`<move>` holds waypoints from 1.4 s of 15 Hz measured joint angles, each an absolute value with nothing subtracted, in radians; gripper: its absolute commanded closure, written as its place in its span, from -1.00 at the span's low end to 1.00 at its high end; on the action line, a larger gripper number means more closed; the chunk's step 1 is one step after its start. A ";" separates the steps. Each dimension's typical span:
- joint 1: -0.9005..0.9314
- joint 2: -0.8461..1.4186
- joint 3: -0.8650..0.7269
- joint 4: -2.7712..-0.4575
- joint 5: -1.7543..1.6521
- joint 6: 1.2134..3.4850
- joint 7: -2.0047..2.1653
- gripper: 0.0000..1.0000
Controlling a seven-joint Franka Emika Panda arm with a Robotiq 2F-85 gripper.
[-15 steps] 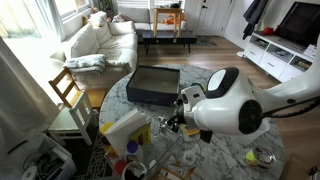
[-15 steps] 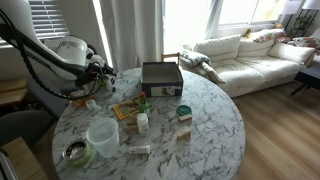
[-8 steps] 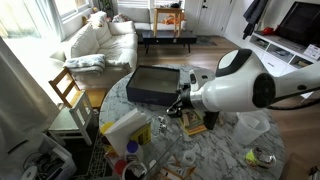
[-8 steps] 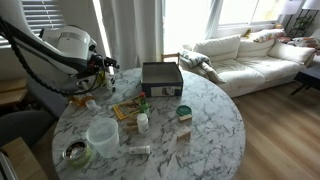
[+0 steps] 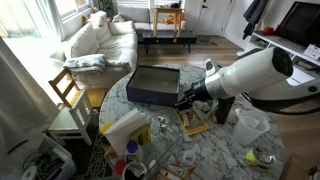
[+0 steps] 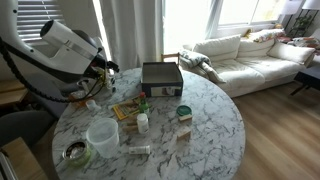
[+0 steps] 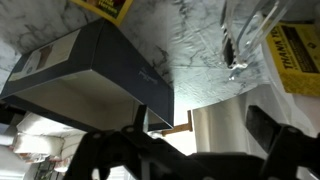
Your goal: Put the white sunglasses in the clear container
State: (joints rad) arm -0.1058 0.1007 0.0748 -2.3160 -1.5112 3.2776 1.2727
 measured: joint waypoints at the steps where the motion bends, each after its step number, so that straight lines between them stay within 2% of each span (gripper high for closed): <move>1: -0.112 0.101 0.074 -2.339 -1.488 3.318 1.258 -1.00; 4: -0.120 0.103 0.068 -2.401 -1.441 3.432 1.222 -1.00; 10: -0.130 0.098 0.050 -2.394 -1.783 3.538 1.544 -1.00; 17: -0.125 0.048 -0.007 -2.209 -2.273 3.717 2.037 -1.00; 21: -0.125 0.016 -0.008 -2.064 -2.392 3.841 2.205 -1.00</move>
State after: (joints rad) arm -0.1251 0.0162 -0.0079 -2.0636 -2.3918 3.8411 2.2047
